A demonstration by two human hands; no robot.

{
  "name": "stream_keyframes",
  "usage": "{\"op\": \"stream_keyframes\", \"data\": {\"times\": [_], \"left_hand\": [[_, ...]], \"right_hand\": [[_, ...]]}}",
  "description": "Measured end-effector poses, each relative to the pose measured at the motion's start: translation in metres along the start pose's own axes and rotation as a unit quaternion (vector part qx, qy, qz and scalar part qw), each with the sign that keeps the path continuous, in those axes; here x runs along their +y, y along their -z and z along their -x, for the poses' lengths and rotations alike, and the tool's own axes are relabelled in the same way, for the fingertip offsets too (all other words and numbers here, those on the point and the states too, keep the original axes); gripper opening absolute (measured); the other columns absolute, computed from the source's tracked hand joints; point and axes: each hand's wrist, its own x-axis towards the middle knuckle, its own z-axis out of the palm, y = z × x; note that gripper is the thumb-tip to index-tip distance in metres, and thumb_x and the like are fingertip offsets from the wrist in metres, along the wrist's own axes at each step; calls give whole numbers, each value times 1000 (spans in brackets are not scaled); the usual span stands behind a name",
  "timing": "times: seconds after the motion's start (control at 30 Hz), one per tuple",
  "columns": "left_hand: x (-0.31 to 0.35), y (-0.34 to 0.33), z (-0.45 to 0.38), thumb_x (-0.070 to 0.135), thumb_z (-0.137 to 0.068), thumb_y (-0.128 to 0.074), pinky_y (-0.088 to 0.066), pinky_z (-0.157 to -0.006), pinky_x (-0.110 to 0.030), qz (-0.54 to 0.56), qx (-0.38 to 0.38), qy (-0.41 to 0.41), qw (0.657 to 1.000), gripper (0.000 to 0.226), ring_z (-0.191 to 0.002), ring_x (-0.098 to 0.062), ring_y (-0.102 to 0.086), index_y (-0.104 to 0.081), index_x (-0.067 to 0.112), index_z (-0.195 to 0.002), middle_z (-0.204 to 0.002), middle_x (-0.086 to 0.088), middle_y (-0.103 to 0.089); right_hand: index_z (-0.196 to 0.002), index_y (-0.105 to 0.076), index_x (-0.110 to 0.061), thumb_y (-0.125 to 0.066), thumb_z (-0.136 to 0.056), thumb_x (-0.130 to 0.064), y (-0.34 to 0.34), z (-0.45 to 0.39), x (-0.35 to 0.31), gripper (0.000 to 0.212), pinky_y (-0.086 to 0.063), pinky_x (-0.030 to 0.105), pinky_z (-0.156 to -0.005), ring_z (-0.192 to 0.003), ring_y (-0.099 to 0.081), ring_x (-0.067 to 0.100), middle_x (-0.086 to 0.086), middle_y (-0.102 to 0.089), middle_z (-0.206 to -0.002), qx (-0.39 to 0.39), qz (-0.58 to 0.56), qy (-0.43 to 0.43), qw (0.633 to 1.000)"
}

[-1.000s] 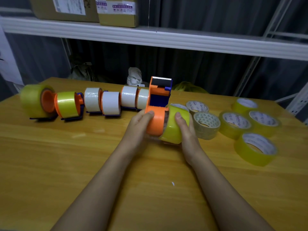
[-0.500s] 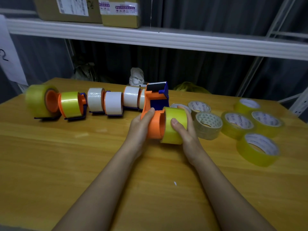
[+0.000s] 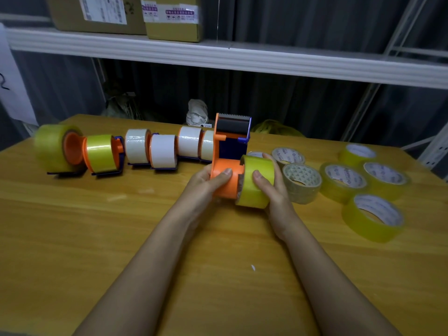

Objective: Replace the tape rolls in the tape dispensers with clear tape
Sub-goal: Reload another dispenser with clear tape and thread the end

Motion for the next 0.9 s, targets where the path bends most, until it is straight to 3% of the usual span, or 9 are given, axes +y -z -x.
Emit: {"op": "stream_keyframes", "data": {"times": [0.1, 0.27, 0.4, 0.5, 0.63, 0.7, 0.9], "left_hand": [[0, -3, 0, 23, -93, -54, -51, -84, -30, 20, 3, 0, 1000, 12, -90, -13, -65, -58, 28, -104, -99, 3, -67], [0, -8, -1, 19, -93, -56, -53, -70, -18, 28, 50, -18, 998, 9, -72, -2, -66, -61, 26, -94, -88, 5, -69], [-1, -9, -1, 25, -84, -69, -54, -89, -36, 43, 71, -3, 997, 20, -96, -18, -68, -63, 25, -103, -104, -3, -71], [-1, -10, -2, 25, -82, -71, -53, -91, -39, 46, 86, 1, 995, 21, -100, -22, -66, -62, 25, -101, -105, -5, -70], [0, -12, -3, 16, -84, -68, -53, -90, -41, 84, 119, -5, 989, 12, -95, -25, -67, -64, 22, -92, -95, -5, -71], [1, -11, -4, 13, -84, -67, -53, -87, -39, 90, 128, -15, 988, 12, -89, -21, -67, -64, 22, -90, -88, -2, -71], [-1, -12, -2, 13, -83, -68, -54, -67, -19, 64, 131, -56, 988, 15, -70, -3, -66, -62, 26, -89, -79, 8, -69]], "right_hand": [[-128, -40, -45, -60, -82, -38, -1, 1, 0, 51, -55, 31, -85, -109, -64, 15, 0, -57, -128, -8, 13, 17, 1000], [-131, -38, -39, -57, -84, -33, -3, 4, -4, 51, -52, 18, -75, -98, -64, 2, -8, -55, -121, -25, 22, 41, 999], [-137, -35, -29, -55, -84, -31, -4, 5, -4, 57, -50, 15, -74, -94, -62, -5, -13, -53, -117, -32, 29, 50, 998], [-139, -35, -27, -55, -85, -30, -4, 6, -5, 58, -50, 17, -76, -96, -62, -3, -10, -53, -119, -34, 31, 51, 998], [-129, -42, -36, -56, -85, -31, -4, 3, -1, 47, -54, 27, -81, -105, -63, 10, 1, -54, -127, -27, 6, 41, 999], [-132, -40, -33, -56, -85, -30, -5, 3, 0, 49, -53, 26, -82, -107, -62, 9, 2, -52, -129, -22, 14, 49, 998], [-143, -27, -16, -53, -86, -28, -9, 6, 5, 64, -48, 14, -78, -100, -54, -11, -22, -44, -121, -19, 70, 91, 993]]}}
